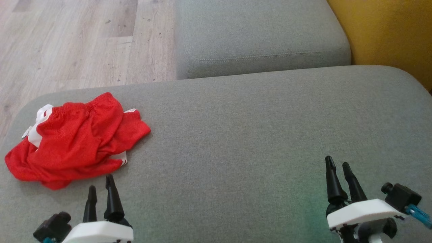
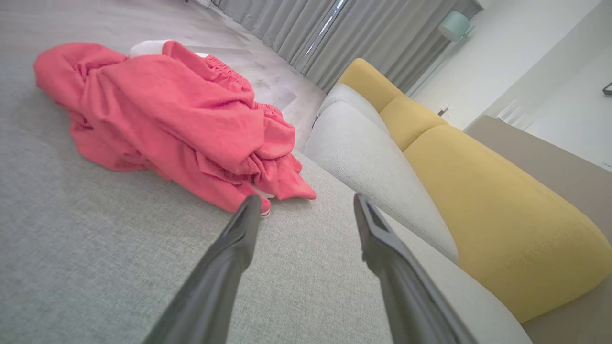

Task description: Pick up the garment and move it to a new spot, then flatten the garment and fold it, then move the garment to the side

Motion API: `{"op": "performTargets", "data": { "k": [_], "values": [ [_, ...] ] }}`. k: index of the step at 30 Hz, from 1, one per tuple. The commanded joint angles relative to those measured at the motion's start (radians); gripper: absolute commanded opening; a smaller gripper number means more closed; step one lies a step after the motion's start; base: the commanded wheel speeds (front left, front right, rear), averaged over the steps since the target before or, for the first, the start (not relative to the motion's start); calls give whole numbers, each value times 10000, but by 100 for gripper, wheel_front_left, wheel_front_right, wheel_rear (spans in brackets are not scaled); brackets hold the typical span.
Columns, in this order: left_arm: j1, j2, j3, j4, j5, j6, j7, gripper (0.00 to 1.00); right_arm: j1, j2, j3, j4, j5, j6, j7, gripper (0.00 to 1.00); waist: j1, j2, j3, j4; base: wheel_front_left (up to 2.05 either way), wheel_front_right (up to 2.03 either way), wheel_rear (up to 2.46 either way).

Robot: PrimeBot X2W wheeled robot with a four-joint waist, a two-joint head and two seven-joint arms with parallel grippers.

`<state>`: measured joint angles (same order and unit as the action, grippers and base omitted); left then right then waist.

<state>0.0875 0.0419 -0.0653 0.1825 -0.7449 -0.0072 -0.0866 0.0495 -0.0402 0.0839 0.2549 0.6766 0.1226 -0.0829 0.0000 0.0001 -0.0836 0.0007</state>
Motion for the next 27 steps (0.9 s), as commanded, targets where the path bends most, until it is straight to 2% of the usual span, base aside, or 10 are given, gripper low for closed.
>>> {"op": "performTargets", "data": {
  "k": [1,27],
  "values": [
    [-315,129,63,-497,456,66,-147,100,-346,-70,179,-423,-468,46,-182,100,0,-1,6,15,0,0,0],
    [62,179,-305,-811,3559,328,-889,100,-189,-84,726,-479,-3352,62,-925,100,0,-1,-238,76,0,0,0]
  ]
}}
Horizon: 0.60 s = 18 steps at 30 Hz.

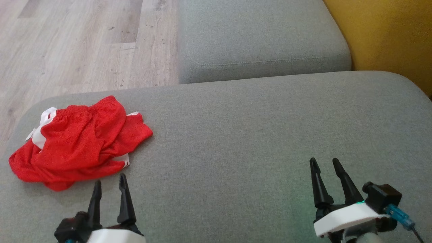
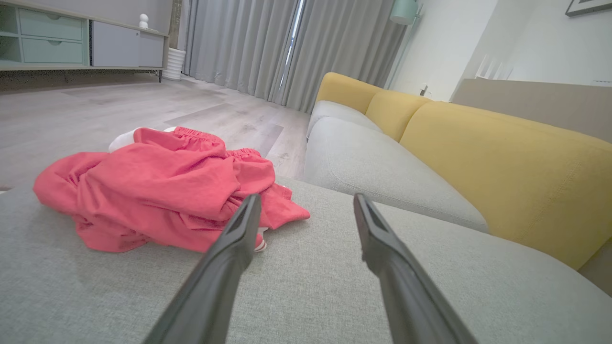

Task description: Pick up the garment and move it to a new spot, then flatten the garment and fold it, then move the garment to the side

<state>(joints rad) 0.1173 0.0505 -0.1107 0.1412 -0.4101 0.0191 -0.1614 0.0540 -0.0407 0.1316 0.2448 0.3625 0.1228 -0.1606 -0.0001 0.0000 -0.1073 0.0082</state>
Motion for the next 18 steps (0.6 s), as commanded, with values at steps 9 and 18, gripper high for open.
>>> {"op": "performTargets", "data": {
  "k": [9,18],
  "values": [
    [-118,71,100,-389,1127,-13,-409,100,-168,-84,329,-396,-1283,66,-417,100,1,0,-81,24,0,0,0],
    [-56,36,82,-528,2199,-25,-677,100,-129,-89,462,-325,-2325,72,-685,100,1,0,-146,34,0,0,0]
  ]
}}
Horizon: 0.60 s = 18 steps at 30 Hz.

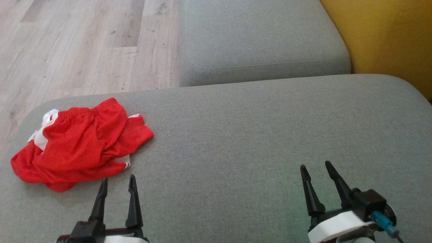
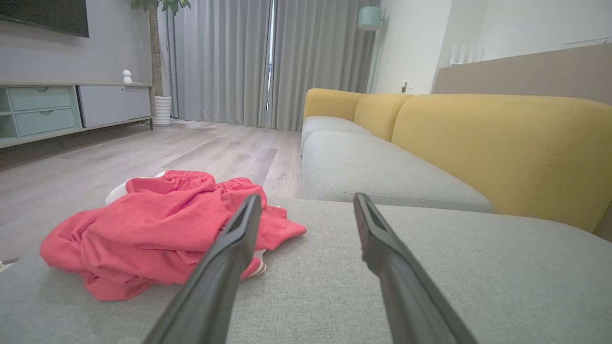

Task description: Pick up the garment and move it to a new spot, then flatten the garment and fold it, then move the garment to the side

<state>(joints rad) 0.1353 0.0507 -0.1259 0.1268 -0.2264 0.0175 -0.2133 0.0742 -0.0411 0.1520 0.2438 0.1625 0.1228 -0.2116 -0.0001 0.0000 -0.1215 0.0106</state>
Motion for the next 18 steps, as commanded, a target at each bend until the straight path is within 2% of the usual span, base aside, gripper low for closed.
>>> {"op": "performTargets", "data": {
  "k": [1,11,18],
  "values": [
    [-239,32,226,-388,499,-10,-187,100,-318,-85,243,-308,-417,72,-204,100,1,0,-11,17,0,0,0],
    [-95,20,192,-342,1768,75,-484,100,-212,-91,229,-19,-1437,79,-501,100,1,0,-133,71,0,0,0],
    [-124,10,311,-59,1681,-8,-485,100,-224,-91,101,384,-1265,79,-502,100,1,0,-194,84,0,0,0]
  ]
}}
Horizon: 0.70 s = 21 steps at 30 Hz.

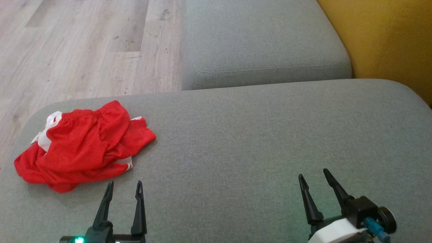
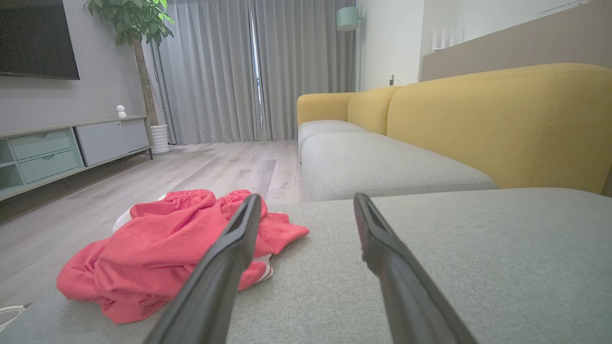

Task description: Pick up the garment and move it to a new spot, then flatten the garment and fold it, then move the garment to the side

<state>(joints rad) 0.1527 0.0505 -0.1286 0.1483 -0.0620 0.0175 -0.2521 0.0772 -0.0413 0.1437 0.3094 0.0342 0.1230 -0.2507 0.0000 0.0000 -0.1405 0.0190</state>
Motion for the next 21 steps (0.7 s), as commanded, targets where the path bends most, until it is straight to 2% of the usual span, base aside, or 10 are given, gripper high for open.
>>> {"op": "performTargets", "data": {
  "k": [1,21],
  "values": [
    [-292,10,356,-231,31,-1,-97,100,-257,-89,176,-243,35,77,-111,100,0,0,-11,-3,0,0,0],
    [-246,-1,474,158,-52,-52,-97,100,-262,-89,153,-62,64,77,-111,100,0,0,-79,-4,0,0,0]
  ]
}}
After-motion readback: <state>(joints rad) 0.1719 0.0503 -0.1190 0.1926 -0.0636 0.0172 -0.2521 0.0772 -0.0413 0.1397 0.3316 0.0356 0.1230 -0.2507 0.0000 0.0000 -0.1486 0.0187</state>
